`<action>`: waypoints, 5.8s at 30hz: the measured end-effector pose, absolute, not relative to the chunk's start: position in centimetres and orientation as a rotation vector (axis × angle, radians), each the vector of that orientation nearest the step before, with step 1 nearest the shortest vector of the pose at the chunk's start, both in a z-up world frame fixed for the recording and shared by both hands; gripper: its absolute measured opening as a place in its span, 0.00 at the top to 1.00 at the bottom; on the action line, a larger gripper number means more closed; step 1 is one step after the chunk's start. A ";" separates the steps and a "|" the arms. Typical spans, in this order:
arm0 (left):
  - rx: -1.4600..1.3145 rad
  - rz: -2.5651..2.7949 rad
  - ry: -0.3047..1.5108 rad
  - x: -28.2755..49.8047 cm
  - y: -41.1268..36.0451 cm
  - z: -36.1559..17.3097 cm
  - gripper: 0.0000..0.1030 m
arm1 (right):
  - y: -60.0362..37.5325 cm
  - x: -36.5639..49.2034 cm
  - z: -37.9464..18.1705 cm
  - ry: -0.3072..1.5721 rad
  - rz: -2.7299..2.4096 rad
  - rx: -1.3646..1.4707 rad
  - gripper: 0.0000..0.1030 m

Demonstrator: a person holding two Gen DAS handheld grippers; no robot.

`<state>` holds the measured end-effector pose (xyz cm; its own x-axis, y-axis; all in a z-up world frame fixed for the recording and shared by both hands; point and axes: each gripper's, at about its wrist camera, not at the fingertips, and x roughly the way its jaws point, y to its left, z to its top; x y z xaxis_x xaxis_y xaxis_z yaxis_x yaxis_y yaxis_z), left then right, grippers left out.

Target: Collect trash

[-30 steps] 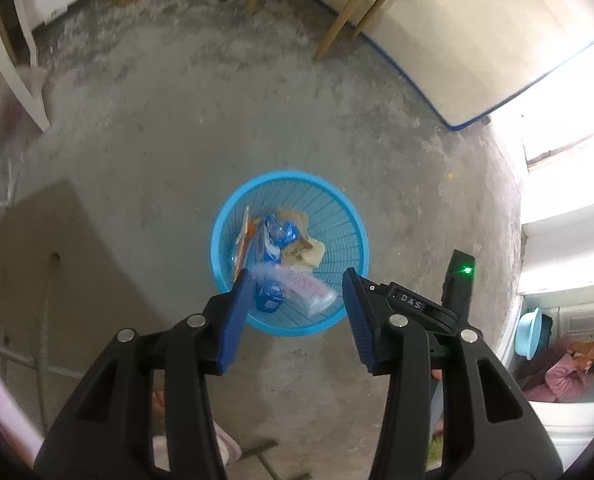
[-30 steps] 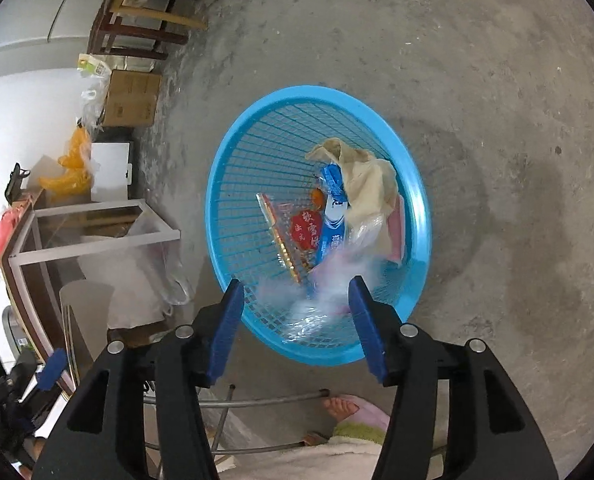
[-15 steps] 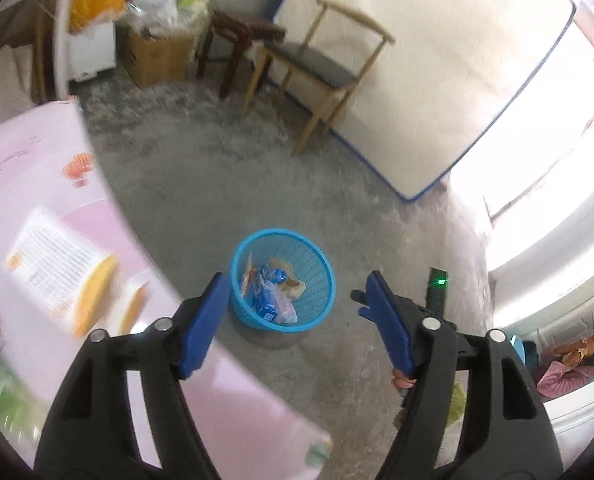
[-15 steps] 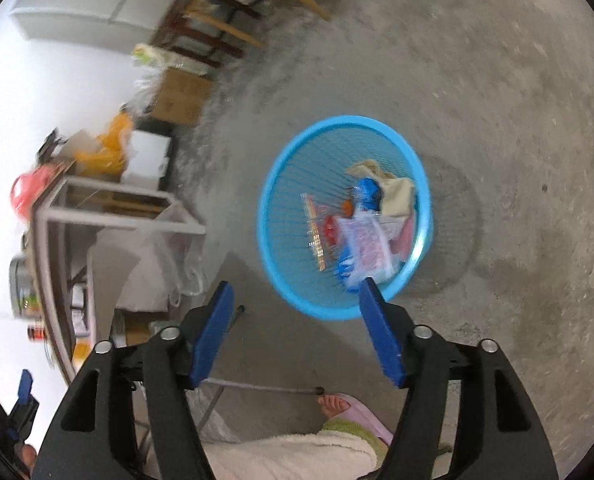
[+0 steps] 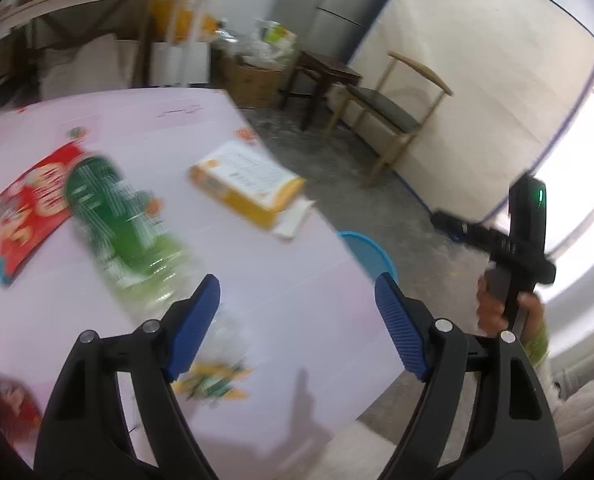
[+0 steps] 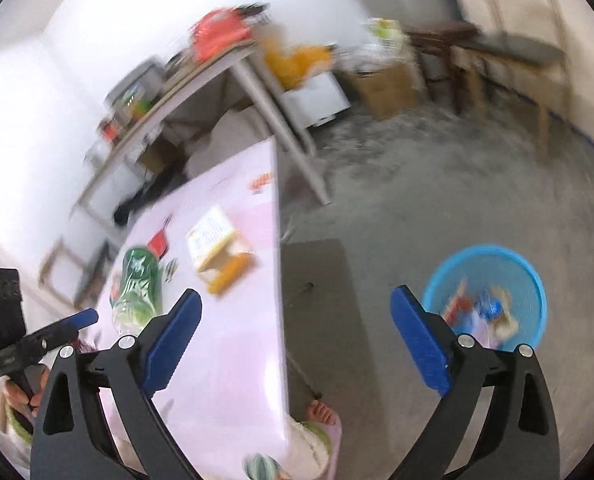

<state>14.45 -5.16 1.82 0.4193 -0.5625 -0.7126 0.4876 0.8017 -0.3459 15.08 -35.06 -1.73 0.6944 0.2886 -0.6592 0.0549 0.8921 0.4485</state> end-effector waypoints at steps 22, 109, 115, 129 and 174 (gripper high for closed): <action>-0.211 -0.516 0.905 11.7 3.4 1.1 0.23 | -19.6 31.8 -5.0 1.123 0.293 -0.048 0.12; -0.514 -0.160 1.198 37.5 26.4 -7.1 0.64 | 9.7 36.1 -5.4 1.176 0.400 -0.163 0.68; -0.617 -0.200 1.220 37.4 27.8 -7.8 0.69 | 10.2 36.4 -6.4 1.209 0.405 -0.151 0.79; -0.857 -0.390 1.217 36.5 27.7 -8.7 0.65 | 9.8 36.6 -6.9 1.198 0.419 -0.139 0.79; -0.523 -0.358 0.989 34.2 24.3 2.8 0.92 | -18.2 33.0 -5.8 1.131 0.177 -0.047 0.14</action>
